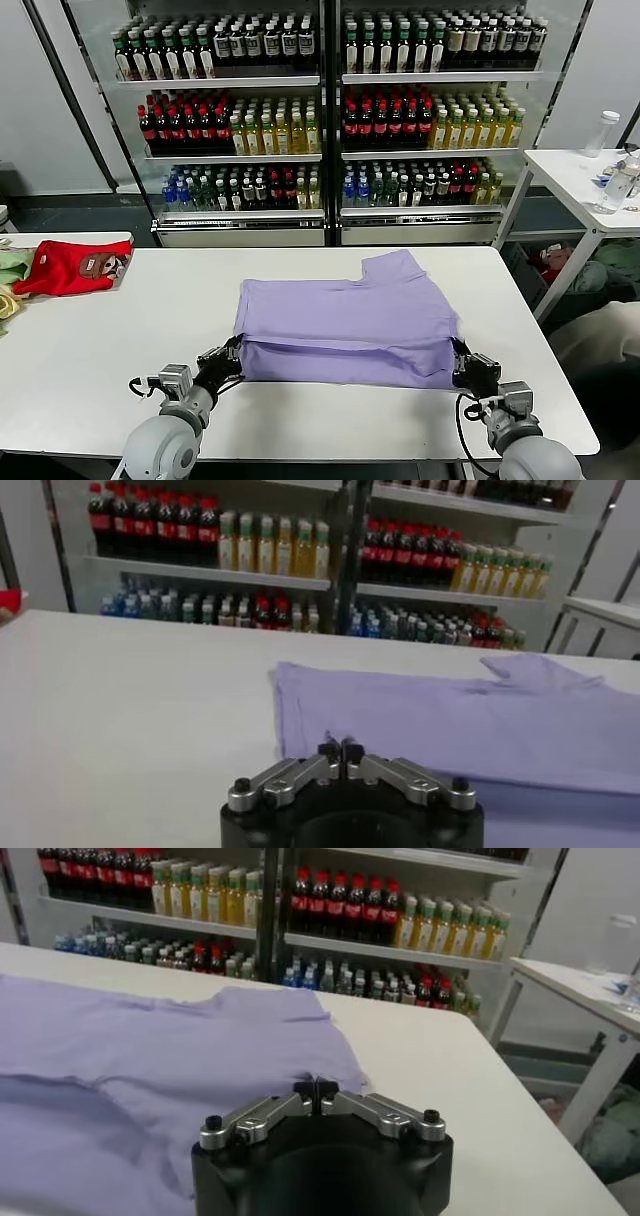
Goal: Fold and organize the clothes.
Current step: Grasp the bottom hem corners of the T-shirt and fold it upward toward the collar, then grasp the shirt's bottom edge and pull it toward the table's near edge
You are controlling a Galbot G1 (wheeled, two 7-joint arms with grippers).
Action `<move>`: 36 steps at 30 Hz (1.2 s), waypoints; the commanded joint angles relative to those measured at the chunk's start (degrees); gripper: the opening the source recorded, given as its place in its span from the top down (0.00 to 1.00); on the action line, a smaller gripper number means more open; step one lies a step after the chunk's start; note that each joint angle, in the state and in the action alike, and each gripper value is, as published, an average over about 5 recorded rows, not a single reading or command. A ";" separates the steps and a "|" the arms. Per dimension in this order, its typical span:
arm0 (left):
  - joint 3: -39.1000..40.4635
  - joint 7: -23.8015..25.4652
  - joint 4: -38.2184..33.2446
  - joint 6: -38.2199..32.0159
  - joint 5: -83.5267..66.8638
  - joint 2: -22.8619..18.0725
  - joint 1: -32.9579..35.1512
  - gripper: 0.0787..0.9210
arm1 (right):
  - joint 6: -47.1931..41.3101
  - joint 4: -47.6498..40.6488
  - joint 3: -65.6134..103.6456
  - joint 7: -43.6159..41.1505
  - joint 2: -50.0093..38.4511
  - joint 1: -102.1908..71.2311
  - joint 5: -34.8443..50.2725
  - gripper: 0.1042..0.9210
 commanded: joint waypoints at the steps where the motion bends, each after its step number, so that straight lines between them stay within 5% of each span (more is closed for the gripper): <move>1: 0.23 1.36 2.38 0.42 1.02 -0.19 -2.30 0.99 | -0.13 -1.83 -1.31 -0.17 -0.36 2.44 -0.35 0.90; 11: -3.14 0.99 3.55 2.34 -0.11 0.57 -3.17 0.66 | -0.72 -7.80 -4.17 0.99 2.28 8.84 1.76 0.56; 23: -4.89 0.30 -9.57 5.96 -3.30 2.03 12.09 0.24 | -5.03 7.48 7.05 3.08 -0.45 -10.98 3.32 0.16; 30: -4.56 -0.25 -6.81 6.09 -3.10 2.43 12.17 0.13 | -5.86 6.50 6.28 4.14 2.84 -12.94 1.74 0.17; 36: -4.03 -0.18 -5.47 6.10 -3.06 2.53 10.55 0.29 | -5.13 6.76 5.63 4.14 3.83 -12.66 2.44 0.38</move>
